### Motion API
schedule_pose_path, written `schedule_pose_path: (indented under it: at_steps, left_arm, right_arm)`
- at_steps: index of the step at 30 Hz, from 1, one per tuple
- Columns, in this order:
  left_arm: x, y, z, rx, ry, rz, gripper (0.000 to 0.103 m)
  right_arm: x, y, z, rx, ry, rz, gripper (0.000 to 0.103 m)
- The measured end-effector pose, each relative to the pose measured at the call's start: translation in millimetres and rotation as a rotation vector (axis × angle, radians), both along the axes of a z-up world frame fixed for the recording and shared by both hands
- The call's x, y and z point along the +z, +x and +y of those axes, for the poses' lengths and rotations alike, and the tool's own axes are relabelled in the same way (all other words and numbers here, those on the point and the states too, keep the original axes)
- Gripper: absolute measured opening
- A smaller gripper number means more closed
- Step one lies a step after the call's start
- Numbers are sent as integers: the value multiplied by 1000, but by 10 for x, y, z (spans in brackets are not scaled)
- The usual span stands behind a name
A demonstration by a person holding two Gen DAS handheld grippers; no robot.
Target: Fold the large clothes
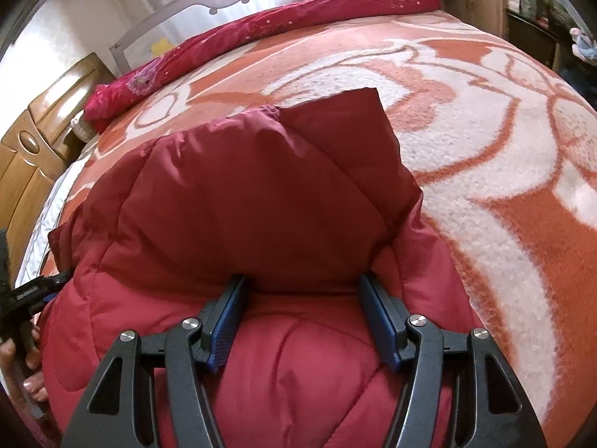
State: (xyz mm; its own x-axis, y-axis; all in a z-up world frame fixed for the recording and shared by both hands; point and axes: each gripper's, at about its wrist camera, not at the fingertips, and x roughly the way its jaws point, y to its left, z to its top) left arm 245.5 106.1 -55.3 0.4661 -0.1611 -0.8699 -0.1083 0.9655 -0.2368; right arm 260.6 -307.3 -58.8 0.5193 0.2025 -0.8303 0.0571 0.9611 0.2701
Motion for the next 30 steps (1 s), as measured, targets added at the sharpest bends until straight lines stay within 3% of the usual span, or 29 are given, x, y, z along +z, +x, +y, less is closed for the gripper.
schedule_pose_path:
  at_steps: [7, 12, 15, 18, 20, 23, 27, 30]
  left_arm:
    - [455, -620, -32, -62, -43, -111, 76]
    - [573, -1024, -157, -136, -69, -131, 76]
    - [586, -1187, -290, -188, -70, -134, 76]
    - [522, -1282, -458, -235, -24, -127, 76]
    - [456, -1291, -516, -246, 14, -120, 76]
    - [353, -1268, -529, -243, 3, -109, 76]
    - [295, -1270, -536, -247, 20, -117, 77]
    - [241, -1286, -553, -255, 39, -125, 77]
  right_arm:
    - [20, -12, -44, -15, 12, -8, 62]
    - [244, -184, -60, -33, 5, -54, 64]
    - [414, -356, -31, -22, -8, -98, 65]
    - [599, -546, 65, 28, -7, -139, 66]
    - [716, -696, 181, 82, -9, -162, 66]
    - [796, -884, 394, 186, -14, -174, 66]
    - [691, -1062, 649, 282, -48, -149, 65]
    - [477, -1077, 709, 302, -129, -119, 65]
